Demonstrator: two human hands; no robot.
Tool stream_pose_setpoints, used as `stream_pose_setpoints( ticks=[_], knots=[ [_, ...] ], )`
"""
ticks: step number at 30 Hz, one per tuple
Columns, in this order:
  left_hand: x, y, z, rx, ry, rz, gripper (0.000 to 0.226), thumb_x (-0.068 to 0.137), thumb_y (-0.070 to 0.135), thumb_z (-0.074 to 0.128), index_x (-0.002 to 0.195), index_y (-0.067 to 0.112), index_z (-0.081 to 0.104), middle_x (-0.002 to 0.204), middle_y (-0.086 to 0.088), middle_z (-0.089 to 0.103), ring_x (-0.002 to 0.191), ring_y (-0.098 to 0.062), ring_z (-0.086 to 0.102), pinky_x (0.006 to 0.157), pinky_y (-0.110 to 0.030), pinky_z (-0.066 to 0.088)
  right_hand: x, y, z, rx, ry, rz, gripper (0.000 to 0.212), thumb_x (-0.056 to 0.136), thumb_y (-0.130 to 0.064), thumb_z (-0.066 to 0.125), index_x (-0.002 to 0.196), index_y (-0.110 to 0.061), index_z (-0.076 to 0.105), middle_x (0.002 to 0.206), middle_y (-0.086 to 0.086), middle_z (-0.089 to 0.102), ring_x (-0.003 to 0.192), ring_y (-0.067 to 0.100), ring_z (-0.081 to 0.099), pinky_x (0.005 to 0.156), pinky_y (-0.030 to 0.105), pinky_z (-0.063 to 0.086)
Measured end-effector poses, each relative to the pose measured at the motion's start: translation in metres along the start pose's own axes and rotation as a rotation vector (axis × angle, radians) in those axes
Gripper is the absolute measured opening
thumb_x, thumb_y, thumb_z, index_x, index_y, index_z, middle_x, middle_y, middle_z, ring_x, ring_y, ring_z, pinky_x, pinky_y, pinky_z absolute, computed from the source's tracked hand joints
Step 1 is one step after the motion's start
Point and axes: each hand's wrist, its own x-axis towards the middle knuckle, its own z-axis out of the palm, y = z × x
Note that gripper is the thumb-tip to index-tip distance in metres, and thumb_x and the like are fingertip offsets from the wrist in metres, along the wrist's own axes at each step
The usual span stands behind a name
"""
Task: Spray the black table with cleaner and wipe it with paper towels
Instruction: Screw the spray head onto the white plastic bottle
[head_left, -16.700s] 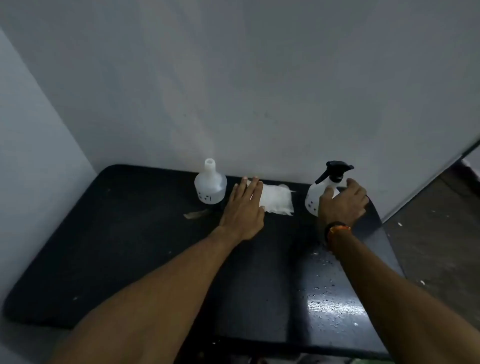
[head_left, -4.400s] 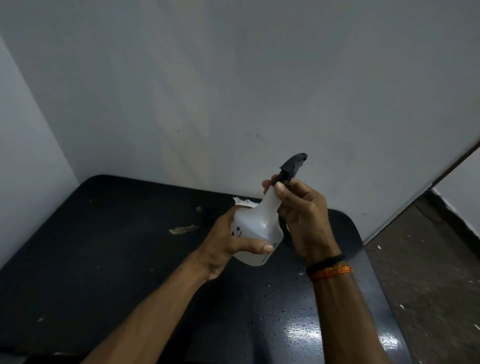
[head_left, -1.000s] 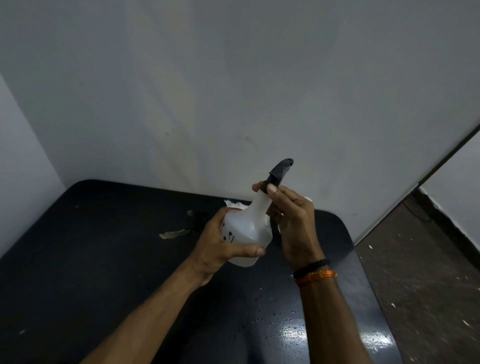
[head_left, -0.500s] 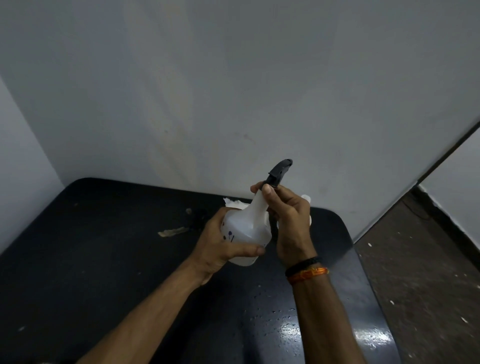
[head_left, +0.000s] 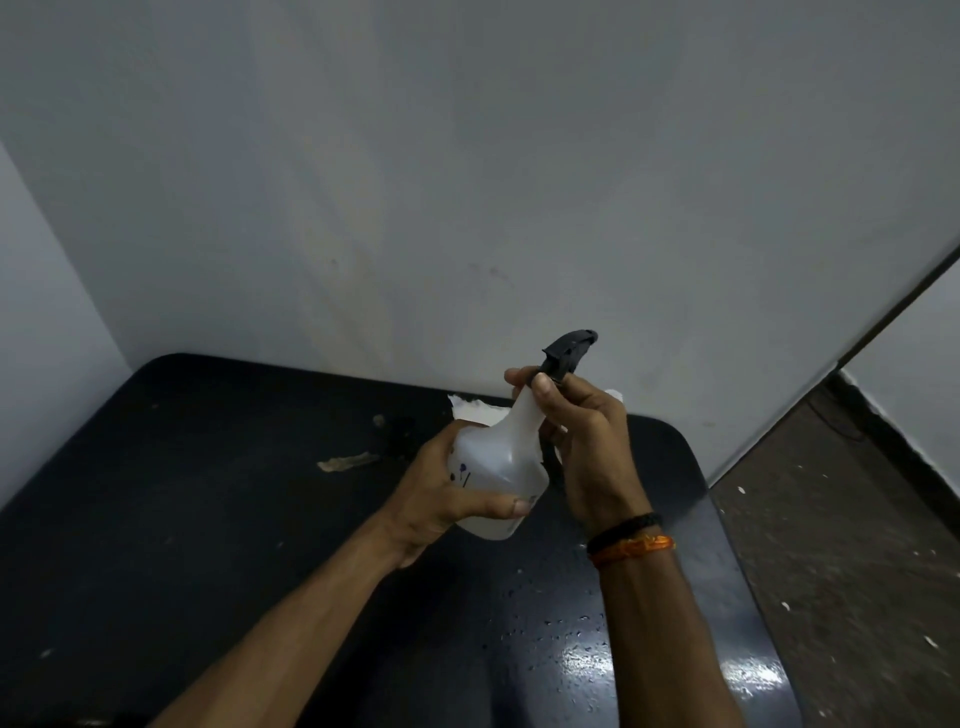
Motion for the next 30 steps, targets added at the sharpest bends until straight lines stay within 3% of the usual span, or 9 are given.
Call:
stream_pose_setpoints(
  ticks=[6, 9, 12, 19, 21, 24, 27, 30],
  knots=[
    [0.003, -0.005, 0.003, 0.118, 0.15, 0.053, 0.088, 0.041, 0.049, 0.09, 0.118, 0.037, 0.05, 0.113, 0.01, 0.059, 0.099, -0.001, 0.061, 0.078, -0.023, 0.054, -0.002, 0.007, 0.016, 0.048, 0.175, 0.014, 0.02, 0.095, -0.017, 0.063, 0.1, -0.003, 0.076, 0.105, 0.004, 0.076, 0.098, 0.011, 0.065, 0.088, 0.03, 0.05],
    [0.004, -0.009, 0.002, 0.208, 0.209, 0.121, 0.086, 0.044, 0.049, 0.09, 0.117, 0.039, 0.047, 0.113, 0.014, 0.056, 0.099, 0.008, 0.057, 0.072, -0.014, 0.053, -0.002, 0.009, 0.022, 0.063, 0.237, 0.026, 0.018, 0.095, -0.017, 0.063, 0.098, -0.006, 0.077, 0.103, 0.0, 0.077, 0.104, 0.011, 0.065, 0.094, 0.031, 0.05],
    [0.005, -0.014, 0.002, 0.275, 0.273, 0.179, 0.09, 0.046, 0.047, 0.092, 0.122, 0.033, 0.045, 0.112, 0.017, 0.055, 0.102, 0.013, 0.054, 0.076, -0.003, 0.048, -0.002, 0.012, 0.026, 0.056, 0.292, 0.026, 0.015, 0.093, -0.019, 0.067, 0.096, -0.011, 0.079, 0.101, -0.004, 0.078, 0.107, 0.01, 0.065, 0.096, 0.028, 0.048],
    [0.008, -0.018, 0.006, 0.334, 0.377, 0.159, 0.098, 0.046, 0.044, 0.097, 0.124, 0.036, 0.038, 0.111, 0.028, 0.048, 0.102, 0.028, 0.045, 0.073, 0.003, 0.044, -0.001, 0.01, 0.023, -0.05, 0.215, 0.034, 0.02, 0.093, -0.036, 0.068, 0.103, -0.02, 0.074, 0.103, -0.002, 0.077, 0.105, 0.011, 0.069, 0.09, 0.03, 0.052],
    [0.008, -0.018, 0.005, 0.311, 0.353, 0.15, 0.101, 0.044, 0.042, 0.098, 0.125, 0.037, 0.037, 0.115, 0.029, 0.047, 0.104, 0.028, 0.045, 0.074, 0.002, 0.045, -0.001, 0.012, 0.021, -0.17, 0.223, 0.013, 0.027, 0.09, -0.041, 0.07, 0.106, -0.019, 0.073, 0.104, -0.003, 0.077, 0.104, 0.008, 0.069, 0.088, 0.027, 0.051],
    [0.007, -0.016, 0.001, 0.249, 0.271, 0.121, 0.099, 0.048, 0.033, 0.098, 0.127, 0.036, 0.039, 0.119, 0.024, 0.049, 0.105, 0.021, 0.048, 0.074, -0.007, 0.05, 0.0, 0.009, 0.015, -0.142, 0.186, 0.037, 0.019, 0.092, -0.034, 0.069, 0.1, -0.017, 0.074, 0.101, 0.002, 0.078, 0.103, 0.013, 0.07, 0.092, 0.03, 0.051],
    [0.007, -0.012, -0.005, 0.151, 0.135, 0.03, 0.09, 0.053, 0.026, 0.096, 0.126, 0.042, 0.045, 0.12, 0.018, 0.054, 0.108, 0.006, 0.055, 0.08, -0.017, 0.051, -0.002, 0.004, 0.008, -0.082, 0.124, 0.001, 0.011, 0.093, -0.024, 0.067, 0.098, -0.017, 0.073, 0.1, 0.007, 0.078, 0.1, 0.014, 0.072, 0.092, 0.03, 0.052],
    [0.007, -0.006, -0.012, 0.017, -0.04, -0.068, 0.083, 0.056, 0.022, 0.093, 0.127, 0.038, 0.054, 0.117, 0.013, 0.063, 0.112, -0.01, 0.061, 0.088, -0.029, 0.055, -0.002, 0.001, 0.004, -0.035, 0.042, -0.051, 0.02, 0.094, -0.016, 0.064, 0.11, -0.006, 0.07, 0.101, 0.011, 0.078, 0.101, 0.016, 0.073, 0.089, 0.027, 0.056]
  ],
)
